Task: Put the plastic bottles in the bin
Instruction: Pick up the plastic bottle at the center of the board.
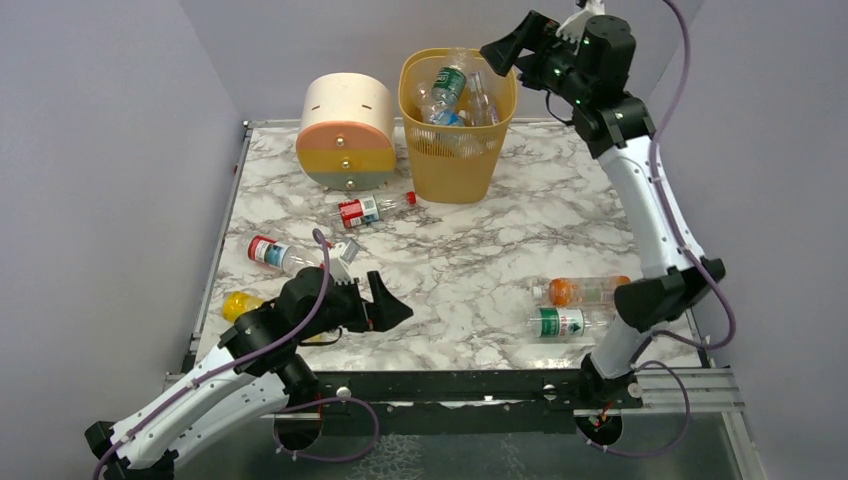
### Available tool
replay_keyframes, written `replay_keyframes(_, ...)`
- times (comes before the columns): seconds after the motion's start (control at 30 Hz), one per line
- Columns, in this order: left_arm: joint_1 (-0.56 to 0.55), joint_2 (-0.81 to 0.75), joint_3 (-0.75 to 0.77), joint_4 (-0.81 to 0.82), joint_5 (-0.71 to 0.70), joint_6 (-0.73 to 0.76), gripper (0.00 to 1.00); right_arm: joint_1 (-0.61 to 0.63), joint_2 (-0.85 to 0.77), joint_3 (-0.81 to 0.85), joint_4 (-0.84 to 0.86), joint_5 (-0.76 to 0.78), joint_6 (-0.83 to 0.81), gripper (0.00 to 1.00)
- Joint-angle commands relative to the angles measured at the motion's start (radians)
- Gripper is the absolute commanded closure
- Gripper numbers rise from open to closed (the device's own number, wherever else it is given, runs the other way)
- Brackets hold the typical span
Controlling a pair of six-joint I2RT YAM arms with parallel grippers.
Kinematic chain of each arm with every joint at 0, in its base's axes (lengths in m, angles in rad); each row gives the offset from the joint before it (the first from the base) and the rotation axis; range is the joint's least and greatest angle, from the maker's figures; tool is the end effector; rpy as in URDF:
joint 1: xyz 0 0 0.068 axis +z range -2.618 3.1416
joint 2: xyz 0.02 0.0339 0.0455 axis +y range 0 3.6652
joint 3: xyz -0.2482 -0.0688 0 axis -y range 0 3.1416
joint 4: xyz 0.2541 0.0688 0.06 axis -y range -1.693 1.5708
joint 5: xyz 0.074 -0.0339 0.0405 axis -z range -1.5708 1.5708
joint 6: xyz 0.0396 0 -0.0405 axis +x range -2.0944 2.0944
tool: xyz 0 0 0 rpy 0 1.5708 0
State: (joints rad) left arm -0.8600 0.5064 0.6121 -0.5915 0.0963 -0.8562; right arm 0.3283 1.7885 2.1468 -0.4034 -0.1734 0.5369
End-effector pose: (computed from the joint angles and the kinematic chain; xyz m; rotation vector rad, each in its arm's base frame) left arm 0.0947 -0.1159 0.2674 0.0701 2.2638 -1.1039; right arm 0.3797 0.1365 0.4960 0.0359 1.6757 0.8012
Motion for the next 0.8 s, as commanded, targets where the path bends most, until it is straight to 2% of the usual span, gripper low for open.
replay_keyframes(0.0, -0.006, -0.015, 0.005, -0.015, -0.015, -0.009, 0.01, 0.005, -0.177, -0.178, -0.020, -0.010, -0.040, 0.03)
replay_keyframes(0.3, -0.006, -0.025, 0.003, -0.025, 0.004, -0.012, 0.01, 0.004, -0.464, -0.503, -0.135, 0.020, -0.066, 0.00)
replay_keyframes(0.77, -0.006, -0.094, -0.009, -0.036, 0.085, 0.008, 0.01, 0.005, -0.692, -0.861, -0.260, 0.052, -0.009, 0.00)
